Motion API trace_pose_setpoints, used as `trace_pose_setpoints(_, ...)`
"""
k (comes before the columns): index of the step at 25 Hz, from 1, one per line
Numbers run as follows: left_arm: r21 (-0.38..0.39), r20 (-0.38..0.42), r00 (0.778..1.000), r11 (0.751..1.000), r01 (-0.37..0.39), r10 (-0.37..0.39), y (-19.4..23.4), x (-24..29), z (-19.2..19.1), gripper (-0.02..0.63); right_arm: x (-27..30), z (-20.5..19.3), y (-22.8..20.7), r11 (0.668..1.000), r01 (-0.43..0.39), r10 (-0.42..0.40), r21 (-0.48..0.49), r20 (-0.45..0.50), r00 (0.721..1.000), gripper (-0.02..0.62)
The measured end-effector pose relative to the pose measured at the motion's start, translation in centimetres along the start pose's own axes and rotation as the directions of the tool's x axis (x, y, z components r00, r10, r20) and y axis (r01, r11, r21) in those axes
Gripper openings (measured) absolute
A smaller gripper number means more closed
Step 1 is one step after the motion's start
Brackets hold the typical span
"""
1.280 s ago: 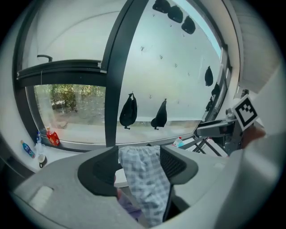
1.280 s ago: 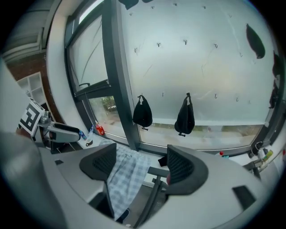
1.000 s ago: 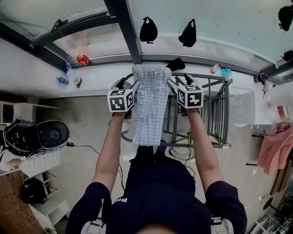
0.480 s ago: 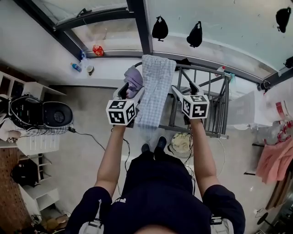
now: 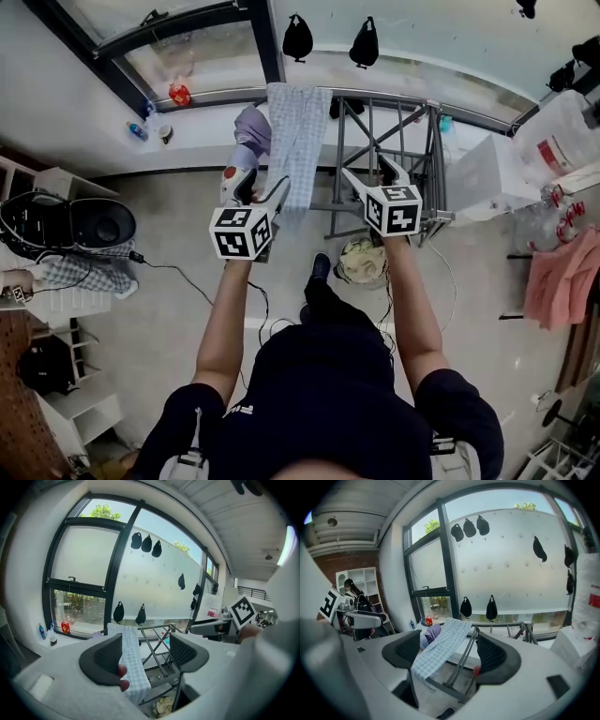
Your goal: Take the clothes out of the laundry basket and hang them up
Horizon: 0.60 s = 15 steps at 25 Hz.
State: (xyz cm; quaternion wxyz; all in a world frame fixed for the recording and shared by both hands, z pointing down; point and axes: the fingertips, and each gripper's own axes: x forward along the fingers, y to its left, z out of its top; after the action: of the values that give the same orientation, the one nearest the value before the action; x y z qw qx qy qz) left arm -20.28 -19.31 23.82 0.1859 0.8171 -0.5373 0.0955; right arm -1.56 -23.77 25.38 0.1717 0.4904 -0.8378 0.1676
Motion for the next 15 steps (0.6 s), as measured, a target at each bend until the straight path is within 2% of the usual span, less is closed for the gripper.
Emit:
trace_pose_setpoints(8, -0.013, 0.009, 0.998, 0.998, 0.063, -0.062, -6.0, -7.2, -4.4, 0.305, -9.6, -6.9, 3.0, 1.000, 0.019, -0.018, 0.024, -0.042, 0.999, 0.377)
trace_pose_setpoints(15, -0.061, -0.028, 0.991, 0.990, 0.130, -0.132, -11.9, -7.7, -9.1, 0.305, -16.0, -12.6, 0.6, 0.997, 0.065, -0.060, 0.046, -0.101, 0.993, 0.377)
